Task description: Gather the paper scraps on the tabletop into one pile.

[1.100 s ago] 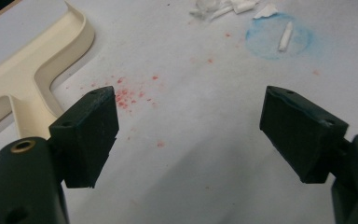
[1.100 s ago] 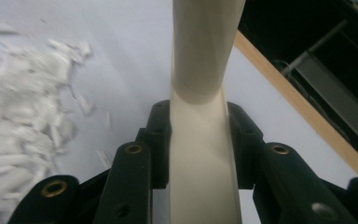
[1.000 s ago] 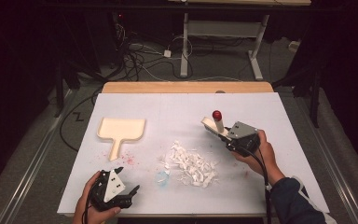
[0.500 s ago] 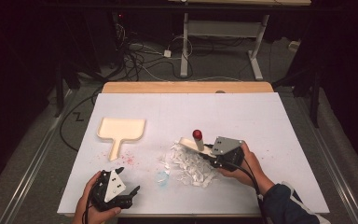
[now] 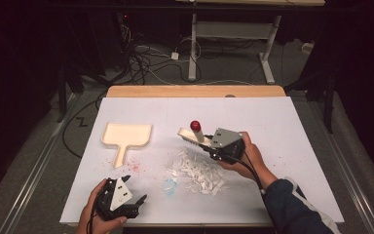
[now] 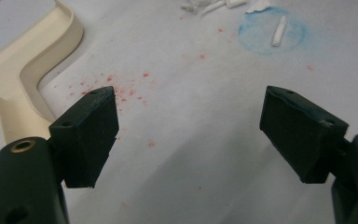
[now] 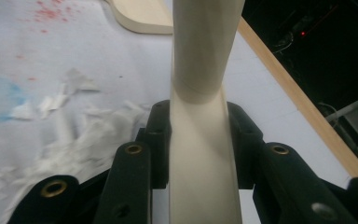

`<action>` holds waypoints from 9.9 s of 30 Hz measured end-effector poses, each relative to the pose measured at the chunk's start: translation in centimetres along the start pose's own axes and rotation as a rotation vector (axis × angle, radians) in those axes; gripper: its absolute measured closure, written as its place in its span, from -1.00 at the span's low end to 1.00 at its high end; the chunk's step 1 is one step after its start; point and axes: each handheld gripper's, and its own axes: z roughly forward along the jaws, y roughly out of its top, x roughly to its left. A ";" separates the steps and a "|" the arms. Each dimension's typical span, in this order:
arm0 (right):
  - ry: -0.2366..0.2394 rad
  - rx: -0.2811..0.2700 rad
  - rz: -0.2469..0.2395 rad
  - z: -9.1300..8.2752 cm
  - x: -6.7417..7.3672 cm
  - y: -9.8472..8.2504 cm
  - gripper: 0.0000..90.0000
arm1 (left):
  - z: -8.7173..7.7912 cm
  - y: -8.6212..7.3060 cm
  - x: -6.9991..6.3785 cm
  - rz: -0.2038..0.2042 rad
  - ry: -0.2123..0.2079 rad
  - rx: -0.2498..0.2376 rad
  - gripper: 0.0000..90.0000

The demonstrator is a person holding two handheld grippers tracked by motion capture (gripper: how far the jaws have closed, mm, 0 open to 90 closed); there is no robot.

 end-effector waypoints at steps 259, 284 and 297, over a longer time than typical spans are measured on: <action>0.007 -0.054 0.377 -8.6 3.5 -3.4 0.52 | -0.1 0.9 -0.4 0.053 0.011 -0.034 -0.63; 0.277 0.004 0.250 -8.2 6.8 -5.1 0.52 | 0.0 0.9 -0.4 0.055 0.012 -0.026 -0.63; 0.247 -0.081 0.249 -8.0 5.7 -3.5 0.52 | 0.1 0.9 -0.4 0.060 0.009 -0.020 -0.63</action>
